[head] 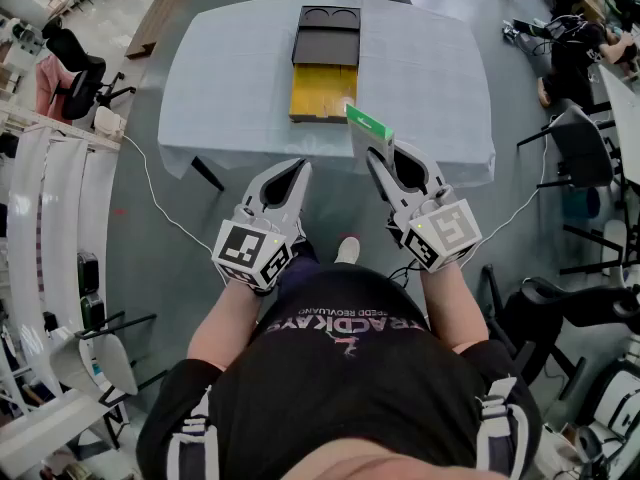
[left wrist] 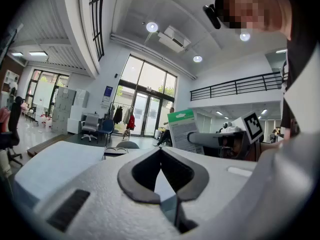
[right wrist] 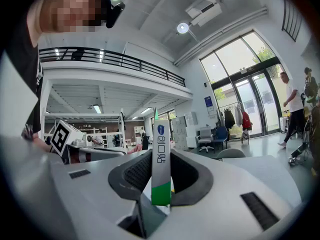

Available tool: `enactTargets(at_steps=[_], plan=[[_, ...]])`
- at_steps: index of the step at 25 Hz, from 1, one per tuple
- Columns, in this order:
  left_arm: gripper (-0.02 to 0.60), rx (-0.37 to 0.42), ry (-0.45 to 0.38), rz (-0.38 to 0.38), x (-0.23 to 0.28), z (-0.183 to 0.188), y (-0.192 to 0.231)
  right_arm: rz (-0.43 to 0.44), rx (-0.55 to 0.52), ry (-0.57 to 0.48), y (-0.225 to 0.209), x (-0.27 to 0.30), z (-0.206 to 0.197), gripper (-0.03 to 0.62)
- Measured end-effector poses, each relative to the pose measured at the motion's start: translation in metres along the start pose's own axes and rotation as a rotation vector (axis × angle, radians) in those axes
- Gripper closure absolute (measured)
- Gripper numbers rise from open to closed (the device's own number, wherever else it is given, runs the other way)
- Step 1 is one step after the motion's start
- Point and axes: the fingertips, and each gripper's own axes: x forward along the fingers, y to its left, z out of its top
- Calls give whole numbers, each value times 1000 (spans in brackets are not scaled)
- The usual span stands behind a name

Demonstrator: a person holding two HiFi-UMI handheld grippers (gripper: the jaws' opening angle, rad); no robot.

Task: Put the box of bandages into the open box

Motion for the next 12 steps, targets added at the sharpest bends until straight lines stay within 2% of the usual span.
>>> enactTargets(at_steps=[12], plan=[[565, -4, 1, 0, 0, -1, 0, -5, 8, 8, -2, 1, -3, 500]])
